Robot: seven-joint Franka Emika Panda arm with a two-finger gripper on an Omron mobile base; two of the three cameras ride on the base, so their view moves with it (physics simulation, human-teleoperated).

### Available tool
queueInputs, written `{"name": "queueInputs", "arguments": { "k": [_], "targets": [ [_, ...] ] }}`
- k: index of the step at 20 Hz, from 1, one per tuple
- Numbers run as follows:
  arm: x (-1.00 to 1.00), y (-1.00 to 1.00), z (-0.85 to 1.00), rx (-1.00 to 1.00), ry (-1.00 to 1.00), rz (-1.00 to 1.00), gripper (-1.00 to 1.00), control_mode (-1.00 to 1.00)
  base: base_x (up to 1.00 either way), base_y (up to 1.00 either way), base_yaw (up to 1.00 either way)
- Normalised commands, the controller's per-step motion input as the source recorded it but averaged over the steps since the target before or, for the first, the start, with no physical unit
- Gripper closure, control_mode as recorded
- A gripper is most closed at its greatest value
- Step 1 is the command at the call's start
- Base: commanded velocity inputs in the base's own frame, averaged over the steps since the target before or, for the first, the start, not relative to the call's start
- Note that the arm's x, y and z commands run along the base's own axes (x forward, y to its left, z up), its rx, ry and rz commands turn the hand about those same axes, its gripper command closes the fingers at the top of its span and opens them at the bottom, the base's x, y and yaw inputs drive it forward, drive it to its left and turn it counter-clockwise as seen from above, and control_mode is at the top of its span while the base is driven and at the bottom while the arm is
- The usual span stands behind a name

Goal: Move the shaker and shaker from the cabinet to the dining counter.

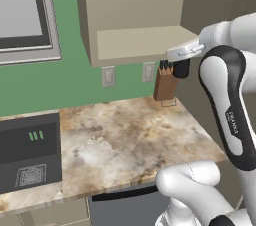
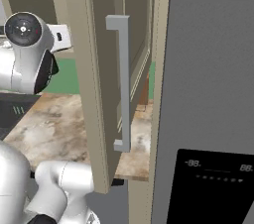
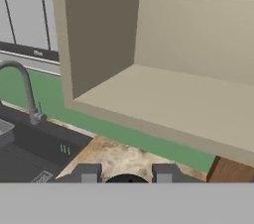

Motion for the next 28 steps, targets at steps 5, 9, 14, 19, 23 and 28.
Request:
{"name": "queueInputs", "arguments": {
  "k": [5,9,14,19,23,28],
  "targets": [
    [-0.83,0.00,-0.29,0.00,0.00,0.00,1.00,-1.00,0.00,0.00,0.00],
    [-0.51,0.00,-0.45,0.00,0.00,0.00,1.00,-1.00,0.00,0.00,0.00],
    [-0.27,0.00,-0.50,0.00,0.01,0.00,1.00,-1.00,0.00,0.00,0.00],
    [-0.20,0.00,-0.33,0.00,0.01,0.00,1.00,-1.00,0.00,0.00,0.00],
    [-0.05,0.00,-0.11,0.00,0.00,0.00,1.00,-1.00,0.00,0.00,0.00],
    [0.00,0.00,0.00,0.00,0.00,0.00,1.00,1.00,0.00,0.00,0.00]
  ]
}}
